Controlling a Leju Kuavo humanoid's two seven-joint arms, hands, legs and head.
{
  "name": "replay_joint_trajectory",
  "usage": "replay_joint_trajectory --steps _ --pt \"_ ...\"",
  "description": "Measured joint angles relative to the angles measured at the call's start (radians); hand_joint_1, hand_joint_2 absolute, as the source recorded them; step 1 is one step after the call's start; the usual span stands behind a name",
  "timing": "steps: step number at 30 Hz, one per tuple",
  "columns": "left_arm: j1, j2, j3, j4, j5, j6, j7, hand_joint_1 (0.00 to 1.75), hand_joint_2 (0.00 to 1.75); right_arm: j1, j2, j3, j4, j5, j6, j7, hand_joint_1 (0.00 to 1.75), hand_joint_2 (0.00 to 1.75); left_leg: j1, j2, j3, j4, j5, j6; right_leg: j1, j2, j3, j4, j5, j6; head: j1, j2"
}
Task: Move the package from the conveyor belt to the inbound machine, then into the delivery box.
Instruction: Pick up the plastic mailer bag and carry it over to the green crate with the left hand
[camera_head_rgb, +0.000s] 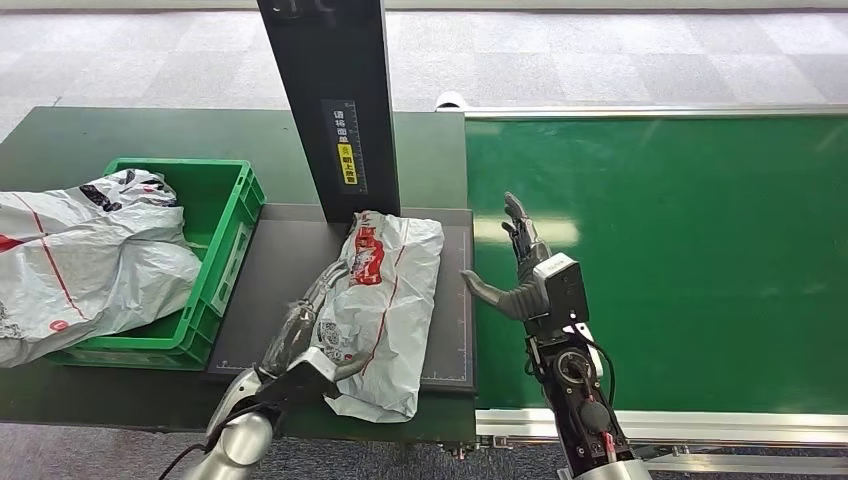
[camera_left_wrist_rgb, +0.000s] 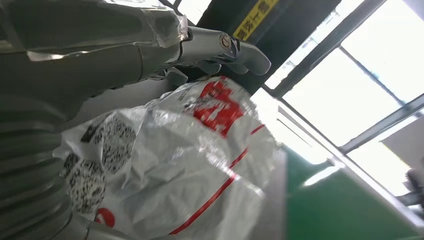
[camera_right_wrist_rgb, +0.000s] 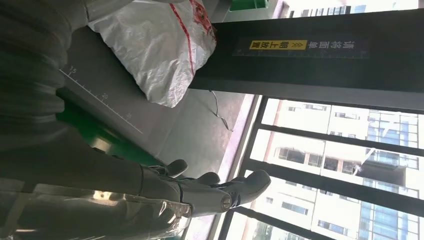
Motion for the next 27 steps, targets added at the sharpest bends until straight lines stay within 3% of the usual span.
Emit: replay_joint_trajectory --steps 4,12,16,27 --pt "-0.040 0.005 -0.060 0.092 -0.284 0.091 0.185 0.00 1.75 0.038 0.007 -0.030 -0.021 0.049 0.022 0.002 0.00 1.75 0.000 0.000 0.000 0.000 0.000 0.000 0.000 0.000 0.000 0.000 0.000 0.000 0.000 0.000" --pt "-0.074 0.007 -0.077 0.161 -0.328 0.070 0.211 0.02 1.75 0.067 0.017 -0.059 -0.037 0.081 0.036 0.011 0.00 1.75 0.000 0.000 0.001 0.000 0.000 0.000 0.000 0.000 0.001 0.000 0.000 0.000 0.000 0.000" --pt "-0.082 0.008 -0.075 0.167 -0.310 -0.008 0.188 1.74 1.75 0.074 0.023 -0.073 -0.042 0.099 0.037 0.012 0.00 1.75 0.000 0.000 0.001 0.000 0.000 0.000 0.000 -0.001 0.002 0.000 0.000 0.000 0.000 0.000" --pt "-0.070 -0.003 -0.041 0.147 -0.116 0.116 0.049 1.75 1.75 0.127 0.036 -0.114 -0.102 0.095 0.032 0.001 0.00 1.75 0.000 0.000 0.001 0.000 0.000 0.000 0.000 0.000 0.002 0.000 0.000 0.000 0.000 0.000"
